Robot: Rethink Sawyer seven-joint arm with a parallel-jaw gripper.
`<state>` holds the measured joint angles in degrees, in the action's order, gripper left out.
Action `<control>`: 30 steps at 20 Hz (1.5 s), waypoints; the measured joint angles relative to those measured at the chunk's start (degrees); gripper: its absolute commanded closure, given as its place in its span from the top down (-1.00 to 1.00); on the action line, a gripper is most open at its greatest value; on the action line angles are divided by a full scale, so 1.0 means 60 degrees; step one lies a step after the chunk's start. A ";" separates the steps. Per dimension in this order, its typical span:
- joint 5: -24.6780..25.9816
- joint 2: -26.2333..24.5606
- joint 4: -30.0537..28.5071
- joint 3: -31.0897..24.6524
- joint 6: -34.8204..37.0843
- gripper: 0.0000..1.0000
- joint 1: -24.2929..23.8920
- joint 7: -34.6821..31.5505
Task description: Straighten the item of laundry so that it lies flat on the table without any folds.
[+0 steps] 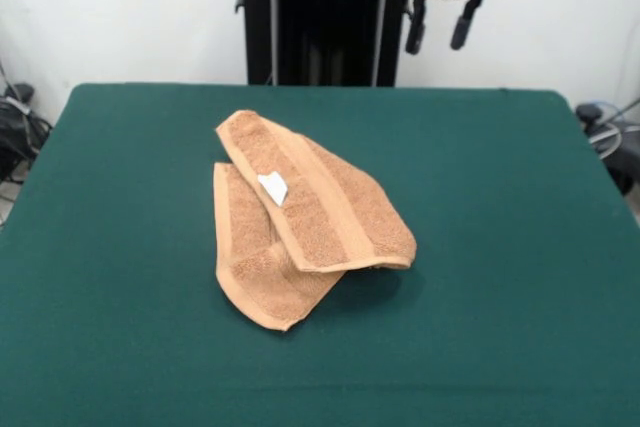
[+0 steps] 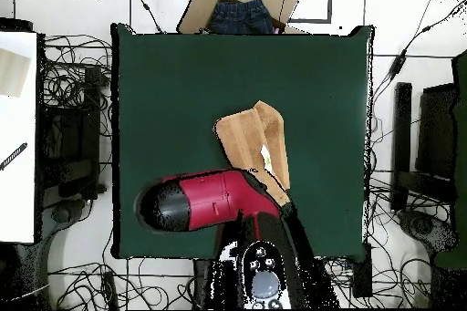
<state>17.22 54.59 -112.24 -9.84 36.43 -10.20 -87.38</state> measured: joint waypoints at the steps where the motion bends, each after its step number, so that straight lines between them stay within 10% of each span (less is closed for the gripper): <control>1: 0.0002 -0.0019 -0.0001 0.0000 0.0000 1.00 -0.0034 0.0000; 30: -0.0037 -0.0068 0.0011 0.0004 -0.0002 1.00 -0.0859 0.0000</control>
<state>17.00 54.18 -112.18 -9.81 36.41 -15.35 -87.38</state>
